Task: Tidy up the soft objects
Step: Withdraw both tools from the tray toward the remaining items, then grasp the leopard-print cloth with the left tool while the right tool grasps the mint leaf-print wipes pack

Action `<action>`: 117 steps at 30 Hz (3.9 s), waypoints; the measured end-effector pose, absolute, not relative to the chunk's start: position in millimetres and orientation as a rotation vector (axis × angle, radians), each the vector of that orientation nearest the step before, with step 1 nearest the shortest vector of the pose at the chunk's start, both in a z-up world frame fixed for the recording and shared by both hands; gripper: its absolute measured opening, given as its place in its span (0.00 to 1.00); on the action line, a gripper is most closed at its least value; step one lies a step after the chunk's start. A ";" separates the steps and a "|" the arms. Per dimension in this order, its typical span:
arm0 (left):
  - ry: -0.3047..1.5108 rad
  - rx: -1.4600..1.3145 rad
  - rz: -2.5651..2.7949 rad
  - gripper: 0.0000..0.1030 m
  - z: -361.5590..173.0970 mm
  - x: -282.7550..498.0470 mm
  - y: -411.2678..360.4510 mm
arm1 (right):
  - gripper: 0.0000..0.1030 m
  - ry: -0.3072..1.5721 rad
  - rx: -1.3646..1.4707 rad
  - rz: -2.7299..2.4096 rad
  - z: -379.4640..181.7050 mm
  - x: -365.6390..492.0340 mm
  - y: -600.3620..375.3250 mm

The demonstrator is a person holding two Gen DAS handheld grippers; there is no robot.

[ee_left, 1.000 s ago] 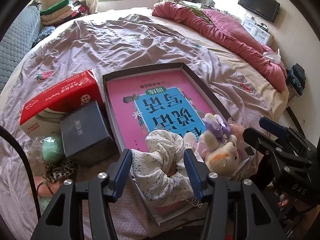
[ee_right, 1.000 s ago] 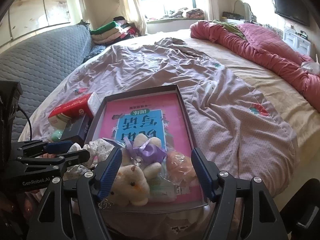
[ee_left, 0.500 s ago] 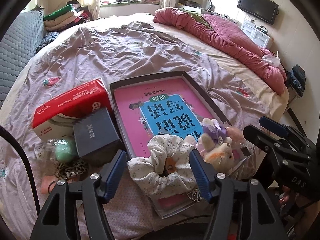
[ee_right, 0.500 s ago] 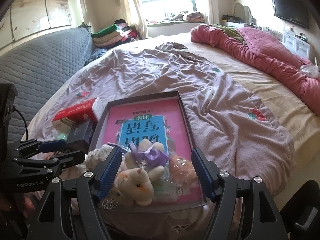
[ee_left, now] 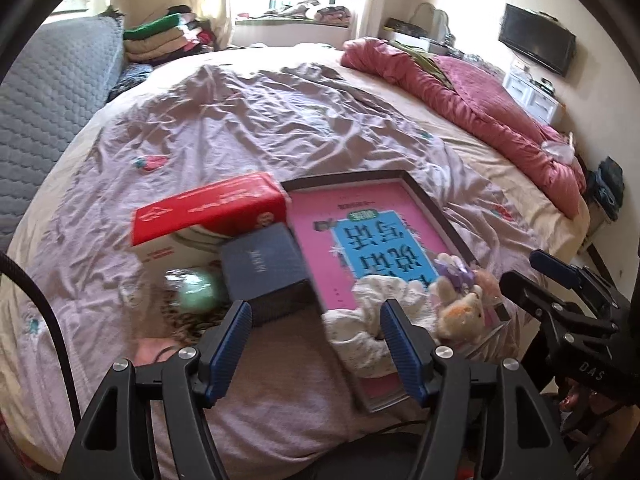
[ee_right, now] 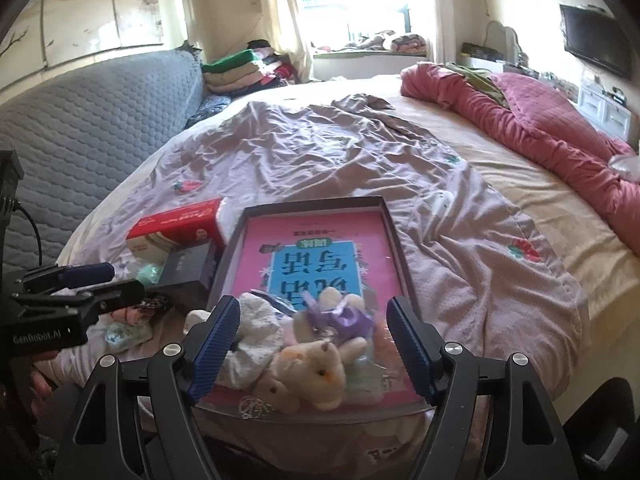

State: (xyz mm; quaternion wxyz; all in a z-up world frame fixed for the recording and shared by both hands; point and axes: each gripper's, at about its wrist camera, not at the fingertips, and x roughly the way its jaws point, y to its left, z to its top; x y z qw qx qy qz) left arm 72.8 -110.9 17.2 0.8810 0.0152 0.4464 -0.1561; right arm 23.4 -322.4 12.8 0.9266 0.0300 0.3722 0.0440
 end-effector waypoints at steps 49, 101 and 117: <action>0.991 -0.160 -0.084 0.74 -16.1 65.2 78.1 | 0.75 0.927 -0.042 0.471 -34.4 25.6 -122.0; 1.243 -0.076 -0.339 0.29 -118.4 196.2 10.1 | 0.70 1.139 0.041 0.543 -123.6 102.6 -114.7; 1.250 -0.220 -0.379 0.04 -111.6 163.1 18.2 | 0.70 1.084 0.054 0.493 -98.7 76.9 -139.7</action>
